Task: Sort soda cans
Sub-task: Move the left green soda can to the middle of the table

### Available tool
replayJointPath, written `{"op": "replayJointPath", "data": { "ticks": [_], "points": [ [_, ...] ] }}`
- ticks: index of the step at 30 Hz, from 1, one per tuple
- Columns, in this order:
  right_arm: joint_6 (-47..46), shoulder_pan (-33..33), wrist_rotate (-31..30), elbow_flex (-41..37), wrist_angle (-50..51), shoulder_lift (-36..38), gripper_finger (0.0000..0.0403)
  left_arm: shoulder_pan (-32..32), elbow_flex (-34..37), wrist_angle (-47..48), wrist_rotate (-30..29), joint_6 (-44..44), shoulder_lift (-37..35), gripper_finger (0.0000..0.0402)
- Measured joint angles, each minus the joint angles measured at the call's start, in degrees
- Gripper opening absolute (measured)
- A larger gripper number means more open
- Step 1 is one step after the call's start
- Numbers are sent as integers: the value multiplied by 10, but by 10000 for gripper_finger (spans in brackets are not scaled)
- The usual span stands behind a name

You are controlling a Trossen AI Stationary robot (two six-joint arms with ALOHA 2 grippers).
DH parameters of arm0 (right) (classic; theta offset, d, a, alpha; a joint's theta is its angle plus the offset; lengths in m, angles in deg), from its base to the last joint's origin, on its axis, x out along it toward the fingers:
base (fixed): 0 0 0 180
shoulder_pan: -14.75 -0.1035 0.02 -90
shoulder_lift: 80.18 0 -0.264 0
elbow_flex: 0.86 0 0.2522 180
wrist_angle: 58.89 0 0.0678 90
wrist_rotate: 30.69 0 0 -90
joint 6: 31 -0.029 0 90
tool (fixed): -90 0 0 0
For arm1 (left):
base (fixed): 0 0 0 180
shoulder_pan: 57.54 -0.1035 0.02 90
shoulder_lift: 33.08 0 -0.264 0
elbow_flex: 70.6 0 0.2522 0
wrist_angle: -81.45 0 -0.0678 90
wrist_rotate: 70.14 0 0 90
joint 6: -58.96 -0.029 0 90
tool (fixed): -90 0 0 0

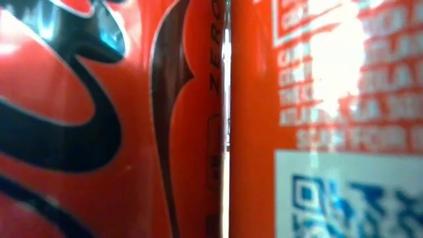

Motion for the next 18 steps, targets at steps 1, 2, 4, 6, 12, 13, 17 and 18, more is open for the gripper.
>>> {"op": "replayJointPath", "data": {
  "ticks": [1,2,4,6,12,13,17,18],
  "points": [
    [0,0,0,0,-2,0,370,-2,0,3,1,0,0,295],
    [0,0,0,0,-4,0,369,-3,0,7,2,2,0,295],
    [0,0,-1,-1,-7,0,369,-3,0,12,2,6,0,295],
    [0,0,-2,-1,-7,0,369,-3,0,12,2,6,0,295],
    [0,0,-3,-1,-10,0,369,-3,0,34,8,12,0,295],
    [0,-1,-4,-1,-10,0,369,-3,0,36,8,13,0,295],
    [0,-1,-4,-1,-17,0,368,-3,0,38,8,17,-1,295],
    [0,-1,-4,-1,-19,0,367,-3,0,38,8,19,-1,295]
  ]
}}
